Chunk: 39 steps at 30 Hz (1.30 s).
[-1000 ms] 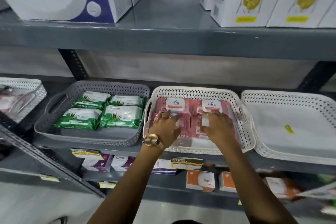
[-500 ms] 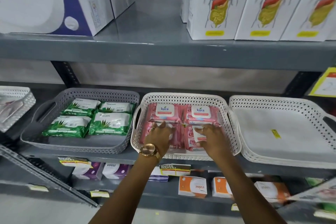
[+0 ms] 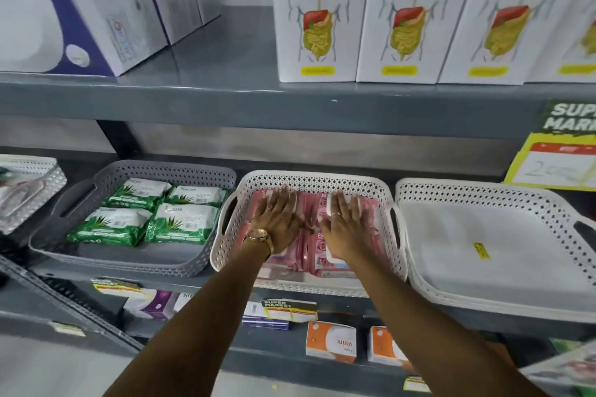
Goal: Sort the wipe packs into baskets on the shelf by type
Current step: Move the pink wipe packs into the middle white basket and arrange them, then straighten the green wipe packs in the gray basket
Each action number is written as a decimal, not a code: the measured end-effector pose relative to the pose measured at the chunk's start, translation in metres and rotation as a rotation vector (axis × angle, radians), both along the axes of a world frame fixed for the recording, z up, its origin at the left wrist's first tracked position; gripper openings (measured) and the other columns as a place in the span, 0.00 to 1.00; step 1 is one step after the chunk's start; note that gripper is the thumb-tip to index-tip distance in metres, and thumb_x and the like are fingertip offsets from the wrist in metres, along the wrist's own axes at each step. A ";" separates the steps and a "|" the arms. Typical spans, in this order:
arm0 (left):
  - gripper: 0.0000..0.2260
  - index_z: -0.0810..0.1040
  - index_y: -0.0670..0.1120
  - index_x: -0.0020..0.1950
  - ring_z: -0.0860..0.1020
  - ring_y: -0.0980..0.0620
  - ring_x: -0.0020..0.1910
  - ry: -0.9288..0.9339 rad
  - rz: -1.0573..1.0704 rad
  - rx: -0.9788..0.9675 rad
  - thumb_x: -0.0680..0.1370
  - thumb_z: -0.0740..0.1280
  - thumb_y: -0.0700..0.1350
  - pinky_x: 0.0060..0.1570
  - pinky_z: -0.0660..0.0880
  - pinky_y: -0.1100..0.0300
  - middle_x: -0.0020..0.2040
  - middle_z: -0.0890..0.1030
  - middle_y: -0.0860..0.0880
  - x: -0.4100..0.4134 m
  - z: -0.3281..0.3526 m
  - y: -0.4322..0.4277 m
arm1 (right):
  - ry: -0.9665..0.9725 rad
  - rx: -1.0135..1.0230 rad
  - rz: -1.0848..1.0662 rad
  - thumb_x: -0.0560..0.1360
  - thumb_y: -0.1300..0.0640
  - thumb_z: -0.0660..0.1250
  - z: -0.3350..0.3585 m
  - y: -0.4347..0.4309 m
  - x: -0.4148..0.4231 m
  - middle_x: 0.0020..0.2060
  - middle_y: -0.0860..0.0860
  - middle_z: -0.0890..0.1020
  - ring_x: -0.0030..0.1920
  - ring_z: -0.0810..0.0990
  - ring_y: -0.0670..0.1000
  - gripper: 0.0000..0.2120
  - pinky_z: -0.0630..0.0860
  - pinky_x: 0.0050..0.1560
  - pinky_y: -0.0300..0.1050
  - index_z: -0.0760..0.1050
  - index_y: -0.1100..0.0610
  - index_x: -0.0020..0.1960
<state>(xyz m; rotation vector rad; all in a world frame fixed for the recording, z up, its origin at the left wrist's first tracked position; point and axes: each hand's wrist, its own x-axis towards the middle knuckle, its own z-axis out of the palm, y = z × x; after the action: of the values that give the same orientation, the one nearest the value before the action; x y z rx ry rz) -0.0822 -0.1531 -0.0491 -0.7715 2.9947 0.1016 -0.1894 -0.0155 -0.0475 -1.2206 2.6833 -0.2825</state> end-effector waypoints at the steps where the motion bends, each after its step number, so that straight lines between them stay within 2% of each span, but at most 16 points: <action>1: 0.32 0.36 0.47 0.76 0.37 0.46 0.75 -0.010 0.007 -0.008 0.75 0.36 0.59 0.68 0.31 0.51 0.77 0.37 0.45 -0.001 -0.001 0.000 | 0.019 0.020 0.004 0.81 0.42 0.42 -0.003 0.000 -0.001 0.78 0.54 0.38 0.77 0.34 0.59 0.31 0.32 0.73 0.58 0.34 0.56 0.76; 7: 0.31 0.37 0.46 0.76 0.38 0.46 0.76 0.008 0.004 -0.035 0.77 0.37 0.58 0.72 0.35 0.49 0.77 0.39 0.45 -0.004 -0.012 -0.002 | 0.092 0.044 0.018 0.81 0.44 0.41 -0.013 0.001 -0.002 0.77 0.54 0.36 0.76 0.33 0.60 0.31 0.32 0.73 0.58 0.32 0.56 0.75; 11: 0.27 0.39 0.46 0.76 0.39 0.47 0.76 0.033 0.006 0.017 0.82 0.45 0.55 0.74 0.37 0.48 0.78 0.40 0.45 -0.005 -0.011 0.000 | 0.088 0.059 0.015 0.81 0.44 0.40 -0.013 0.001 -0.002 0.78 0.53 0.37 0.77 0.34 0.59 0.30 0.35 0.76 0.59 0.33 0.56 0.76; 15: 0.26 0.41 0.47 0.77 0.40 0.48 0.76 0.068 0.002 0.135 0.82 0.43 0.56 0.75 0.38 0.47 0.78 0.41 0.47 -0.004 -0.005 0.002 | 0.086 0.054 0.003 0.81 0.44 0.41 -0.010 0.002 -0.003 0.78 0.54 0.39 0.77 0.36 0.58 0.29 0.38 0.77 0.60 0.35 0.56 0.76; 18: 0.27 0.41 0.45 0.77 0.40 0.50 0.76 0.179 -0.039 0.269 0.81 0.43 0.56 0.72 0.35 0.52 0.78 0.42 0.46 0.006 0.010 -0.003 | 0.111 0.046 -0.060 0.81 0.45 0.44 -0.003 0.001 0.001 0.78 0.56 0.41 0.77 0.38 0.60 0.30 0.37 0.77 0.60 0.37 0.56 0.77; 21: 0.29 0.45 0.44 0.77 0.44 0.50 0.77 0.381 -0.172 0.206 0.80 0.46 0.56 0.72 0.37 0.53 0.78 0.47 0.46 0.036 0.039 -0.023 | 0.052 -0.192 -0.169 0.81 0.51 0.53 0.016 -0.026 0.035 0.78 0.59 0.53 0.78 0.48 0.64 0.27 0.43 0.77 0.60 0.52 0.60 0.77; 23: 0.29 0.51 0.43 0.77 0.50 0.46 0.77 0.486 -0.216 0.120 0.78 0.47 0.55 0.74 0.40 0.51 0.78 0.54 0.44 0.070 0.056 -0.051 | -0.005 -0.412 -0.115 0.79 0.56 0.59 0.034 -0.061 0.077 0.76 0.59 0.62 0.77 0.55 0.62 0.22 0.54 0.77 0.61 0.64 0.59 0.73; 25: 0.28 0.57 0.45 0.76 0.53 0.43 0.76 0.534 -0.158 0.056 0.77 0.50 0.52 0.75 0.46 0.48 0.77 0.56 0.42 0.111 0.062 -0.089 | -0.057 -0.593 -0.006 0.77 0.60 0.63 0.053 -0.098 0.127 0.72 0.59 0.69 0.74 0.63 0.60 0.20 0.61 0.75 0.53 0.70 0.59 0.69; 26: 0.27 0.57 0.46 0.76 0.52 0.42 0.76 0.523 -0.105 0.036 0.77 0.51 0.52 0.75 0.47 0.46 0.77 0.55 0.42 0.132 0.061 -0.106 | -0.076 -0.625 0.069 0.76 0.61 0.64 0.059 -0.113 0.149 0.71 0.58 0.71 0.73 0.67 0.58 0.20 0.63 0.73 0.50 0.71 0.58 0.68; 28: 0.25 0.54 0.47 0.76 0.46 0.42 0.77 0.402 0.036 0.025 0.80 0.50 0.53 0.75 0.44 0.45 0.78 0.49 0.42 0.175 0.050 -0.149 | -0.101 -0.527 0.224 0.76 0.59 0.65 0.063 -0.146 0.192 0.72 0.55 0.69 0.72 0.67 0.56 0.22 0.63 0.73 0.49 0.69 0.56 0.70; 31: 0.27 0.45 0.50 0.77 0.39 0.42 0.76 0.072 0.246 0.088 0.82 0.51 0.55 0.74 0.39 0.44 0.78 0.41 0.43 0.226 0.021 -0.199 | -0.042 -0.190 0.317 0.76 0.53 0.66 0.043 -0.183 0.222 0.78 0.53 0.56 0.78 0.53 0.58 0.31 0.53 0.77 0.56 0.58 0.52 0.76; 33: 0.28 0.41 0.51 0.77 0.38 0.41 0.75 -0.075 0.268 0.102 0.82 0.50 0.57 0.74 0.40 0.42 0.78 0.39 0.43 0.245 0.007 -0.218 | -0.016 -0.037 0.289 0.75 0.50 0.67 0.029 -0.195 0.225 0.79 0.53 0.51 0.78 0.48 0.60 0.36 0.50 0.76 0.62 0.53 0.50 0.77; 35: 0.29 0.39 0.53 0.77 0.38 0.41 0.75 -0.136 0.246 0.161 0.81 0.49 0.59 0.74 0.40 0.42 0.78 0.38 0.43 0.253 0.004 -0.228 | -0.022 0.022 0.263 0.74 0.50 0.68 0.021 -0.203 0.226 0.79 0.52 0.49 0.78 0.46 0.60 0.37 0.49 0.76 0.66 0.53 0.50 0.77; 39: 0.30 0.37 0.53 0.76 0.38 0.41 0.76 -0.167 0.203 0.182 0.81 0.50 0.58 0.73 0.41 0.41 0.77 0.37 0.42 0.256 0.008 -0.230 | -0.134 0.020 0.236 0.75 0.56 0.68 0.014 -0.203 0.233 0.78 0.53 0.56 0.78 0.52 0.59 0.31 0.53 0.75 0.65 0.60 0.50 0.75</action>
<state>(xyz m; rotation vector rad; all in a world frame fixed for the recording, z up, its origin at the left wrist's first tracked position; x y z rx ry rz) 0.1734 -0.3832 -0.0409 -1.0042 2.6987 0.2969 0.0433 -0.2189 -0.0334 -1.4405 2.3962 -0.2908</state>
